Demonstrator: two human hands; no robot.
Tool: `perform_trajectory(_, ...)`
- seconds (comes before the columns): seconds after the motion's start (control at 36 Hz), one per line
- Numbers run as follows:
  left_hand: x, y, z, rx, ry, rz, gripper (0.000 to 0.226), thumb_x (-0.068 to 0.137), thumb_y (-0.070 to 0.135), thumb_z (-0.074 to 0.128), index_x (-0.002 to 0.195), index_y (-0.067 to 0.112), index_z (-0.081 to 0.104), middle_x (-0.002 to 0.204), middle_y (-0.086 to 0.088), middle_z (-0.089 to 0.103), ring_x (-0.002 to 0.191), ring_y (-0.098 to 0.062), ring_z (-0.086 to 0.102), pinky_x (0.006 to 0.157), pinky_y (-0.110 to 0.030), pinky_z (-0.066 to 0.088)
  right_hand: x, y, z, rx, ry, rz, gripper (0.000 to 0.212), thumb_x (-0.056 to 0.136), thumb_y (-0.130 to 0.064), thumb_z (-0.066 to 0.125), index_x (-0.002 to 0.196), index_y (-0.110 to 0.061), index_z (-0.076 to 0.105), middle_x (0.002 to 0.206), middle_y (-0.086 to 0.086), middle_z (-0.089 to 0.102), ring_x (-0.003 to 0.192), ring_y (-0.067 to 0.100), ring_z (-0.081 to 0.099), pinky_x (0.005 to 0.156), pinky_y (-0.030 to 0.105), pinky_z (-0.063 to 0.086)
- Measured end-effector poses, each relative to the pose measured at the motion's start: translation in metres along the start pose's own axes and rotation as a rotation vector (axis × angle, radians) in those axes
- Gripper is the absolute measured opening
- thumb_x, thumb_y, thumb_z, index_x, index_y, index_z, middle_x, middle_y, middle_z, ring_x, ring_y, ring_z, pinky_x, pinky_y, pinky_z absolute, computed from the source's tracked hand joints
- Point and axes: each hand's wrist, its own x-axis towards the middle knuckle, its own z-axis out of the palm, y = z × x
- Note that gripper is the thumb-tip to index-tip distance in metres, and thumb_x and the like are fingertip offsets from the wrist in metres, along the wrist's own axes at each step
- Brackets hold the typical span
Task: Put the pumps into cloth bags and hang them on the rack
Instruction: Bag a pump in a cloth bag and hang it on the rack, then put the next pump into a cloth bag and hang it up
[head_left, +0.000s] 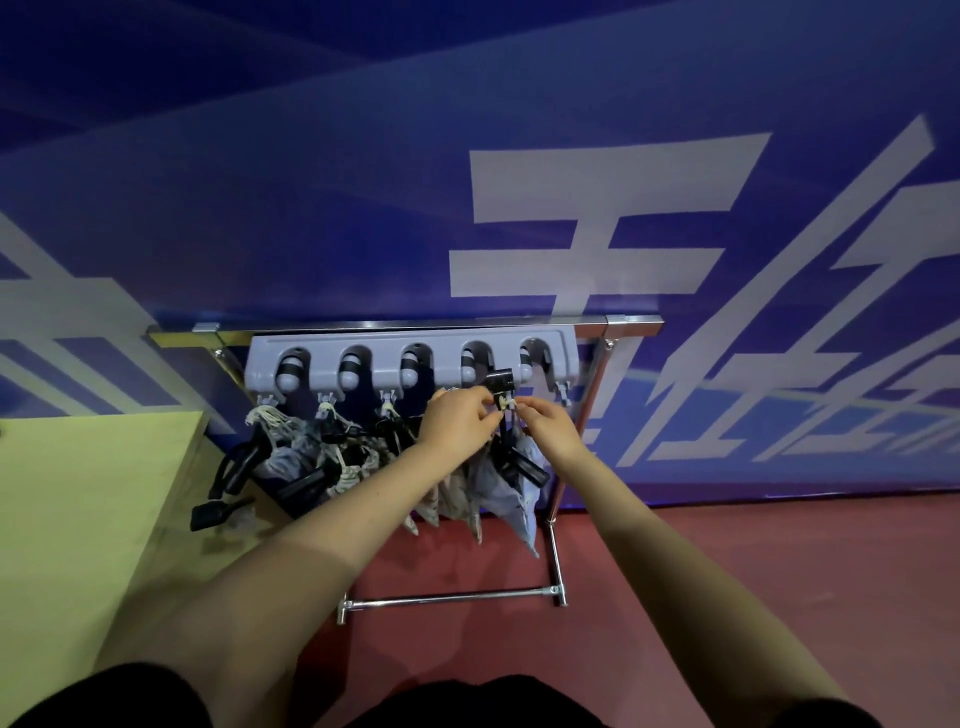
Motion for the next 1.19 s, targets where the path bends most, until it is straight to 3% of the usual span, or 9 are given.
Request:
perform_trajectory(0.08,-0.006,-0.004,-0.010,-0.212,-0.028,-0.001,0.027,0.096,0.024,0.054,0.120,0.016,0.064,0.103,-0.002,0.072,0.090,-0.017,0.065,0.081,-0.033,0.053,-0.011,-0.001,0.001,-0.010,0.061,-0.055,0.035,0.102,-0.017,0.043,0.134,-0.005,0.053,0.127,0.011,0.059,0.114,0.021,0.055,0.088,0.024,0.040)
perform_trajectory(0.25,-0.021,-0.019,-0.035,-0.355,0.008,0.036,0.029,0.101,0.017,0.042,0.109,0.011,0.069,0.105,-0.003,0.070,0.096,-0.013,0.063,0.082,-0.025,0.048,-0.027,0.004,0.007,-0.071,0.221,-0.199,0.027,0.100,-0.019,0.046,0.122,-0.009,0.060,0.121,0.006,0.059,0.100,0.009,0.052,0.085,0.021,0.037)
perform_trajectory(0.39,-0.036,-0.041,-0.064,-0.482,0.094,0.006,0.027,0.101,0.018,0.042,0.091,0.019,0.068,0.085,0.007,0.069,0.080,0.001,0.063,0.077,-0.022,0.050,-0.046,-0.014,0.021,-0.002,0.397,-0.376,0.018,0.097,-0.014,0.050,0.088,-0.006,0.063,0.087,0.006,0.060,0.077,0.007,0.053,0.071,0.021,0.041)
perform_trajectory(0.47,-0.047,-0.059,-0.084,-0.602,0.174,-0.037,0.032,0.101,0.013,0.042,0.078,0.021,0.061,0.073,0.005,0.064,0.061,0.003,0.058,0.064,-0.016,0.047,-0.055,-0.043,0.042,0.075,0.279,-0.455,0.028,0.100,-0.010,0.044,0.078,0.001,0.057,0.072,0.015,0.053,0.064,0.011,0.044,0.060,0.020,0.036)
perform_trajectory(0.56,-0.063,-0.085,-0.108,-0.646,0.263,-0.124,0.032,0.102,0.011,0.040,0.076,0.016,0.059,0.069,0.000,0.063,0.054,0.001,0.055,0.056,-0.011,0.043,-0.054,-0.069,0.076,0.151,0.158,-0.475,0.031,0.097,-0.021,0.043,0.070,-0.008,0.051,0.066,0.012,0.046,0.061,0.013,0.040,0.059,0.030,0.033)
perform_trajectory(0.69,-0.105,-0.147,-0.137,-0.665,0.416,-0.301,0.034,0.102,0.009,0.037,0.074,0.013,0.057,0.066,-0.003,0.060,0.049,-0.002,0.052,0.052,-0.014,0.042,-0.050,-0.095,0.151,0.159,-0.051,-0.440,0.027,0.087,-0.028,0.042,0.065,-0.016,0.052,0.060,0.000,0.048,0.060,0.012,0.044,0.062,0.031,0.034)
perform_trajectory(0.81,-0.157,-0.202,-0.154,-0.642,0.467,-0.467,0.036,0.102,0.008,0.036,0.074,0.014,0.057,0.066,-0.006,0.058,0.048,-0.002,0.050,0.055,-0.020,0.041,-0.060,-0.105,0.222,0.166,-0.250,-0.409,0.033,0.094,-0.022,0.044,0.062,-0.022,0.054,0.058,-0.006,0.050,0.058,0.007,0.046,0.062,0.028,0.036)
perform_trajectory(0.97,-0.246,-0.289,-0.178,-0.544,0.391,-0.719,0.023,0.100,0.014,0.040,0.094,0.013,0.062,0.081,-0.007,0.065,0.062,-0.018,0.059,0.058,-0.026,0.044,-0.091,-0.125,0.320,0.126,-0.585,-0.343,0.037,0.100,-0.012,0.042,0.067,-0.018,0.057,0.060,-0.002,0.049,0.050,0.003,0.045,0.052,0.019,0.036)
perform_trajectory(1.19,-0.349,-0.429,-0.220,-0.475,0.364,-0.953,0.023,0.101,0.023,0.046,0.110,0.008,0.061,0.102,-0.015,0.066,0.079,-0.022,0.058,0.067,-0.029,0.045,-0.114,-0.141,0.482,-0.089,-0.763,-0.242,0.035,0.098,-0.015,0.042,0.067,-0.018,0.059,0.059,-0.004,0.052,0.047,0.007,0.045,0.045,0.017,0.033)
